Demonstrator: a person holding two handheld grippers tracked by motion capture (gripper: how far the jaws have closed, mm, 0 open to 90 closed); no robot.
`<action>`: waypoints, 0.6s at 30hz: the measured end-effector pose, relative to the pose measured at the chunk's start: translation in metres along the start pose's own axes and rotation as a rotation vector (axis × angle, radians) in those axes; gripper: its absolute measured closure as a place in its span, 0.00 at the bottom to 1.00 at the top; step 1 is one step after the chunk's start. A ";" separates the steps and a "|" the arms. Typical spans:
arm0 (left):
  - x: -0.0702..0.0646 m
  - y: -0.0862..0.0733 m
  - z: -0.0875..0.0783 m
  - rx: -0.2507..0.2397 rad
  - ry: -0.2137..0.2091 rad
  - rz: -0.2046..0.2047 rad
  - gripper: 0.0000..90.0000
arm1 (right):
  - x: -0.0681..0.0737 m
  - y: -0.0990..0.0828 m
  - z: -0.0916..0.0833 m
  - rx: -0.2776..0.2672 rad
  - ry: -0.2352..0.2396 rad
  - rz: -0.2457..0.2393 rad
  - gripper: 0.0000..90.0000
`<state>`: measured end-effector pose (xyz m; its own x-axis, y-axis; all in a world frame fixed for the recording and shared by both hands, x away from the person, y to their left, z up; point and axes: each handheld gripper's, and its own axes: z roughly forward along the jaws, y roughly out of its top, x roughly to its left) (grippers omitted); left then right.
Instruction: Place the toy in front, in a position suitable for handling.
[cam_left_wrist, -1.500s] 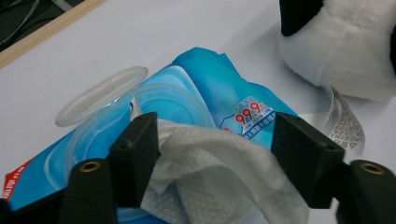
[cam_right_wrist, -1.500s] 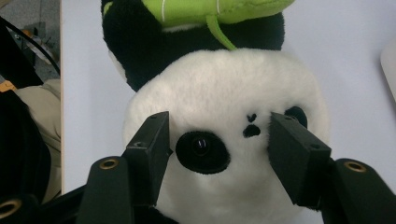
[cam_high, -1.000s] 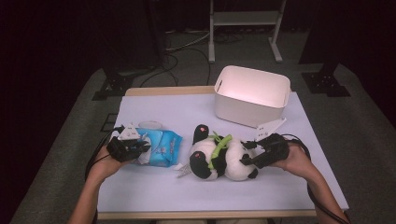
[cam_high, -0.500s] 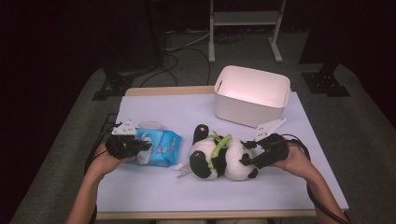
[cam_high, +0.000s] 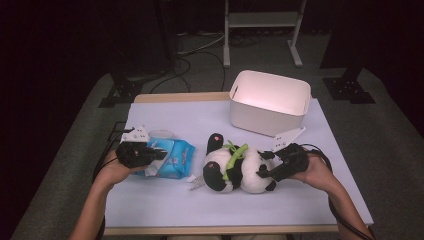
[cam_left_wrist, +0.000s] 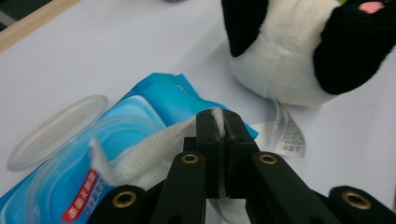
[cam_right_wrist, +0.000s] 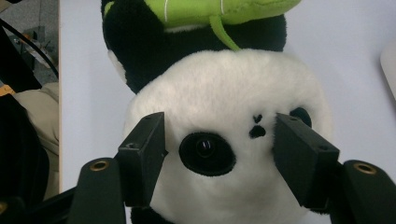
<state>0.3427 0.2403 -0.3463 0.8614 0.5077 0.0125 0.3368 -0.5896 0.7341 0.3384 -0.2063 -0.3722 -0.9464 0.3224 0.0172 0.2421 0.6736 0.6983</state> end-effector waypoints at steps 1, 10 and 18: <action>0.000 0.001 0.000 0.000 -0.004 0.002 0.97 | 0.000 0.000 0.000 0.000 -0.001 -0.001 0.39; -0.003 0.010 0.002 0.001 -0.044 0.026 0.97 | 0.001 0.000 0.000 0.002 -0.003 -0.002 0.38; -0.004 0.020 0.003 0.000 -0.067 0.036 0.97 | 0.001 0.000 0.000 0.002 -0.002 -0.003 0.37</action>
<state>0.3475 0.2247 -0.3334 0.8965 0.4431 -0.0071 0.3054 -0.6062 0.7343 0.3380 -0.2056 -0.3724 -0.9467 0.3218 0.0137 0.2397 0.6756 0.6972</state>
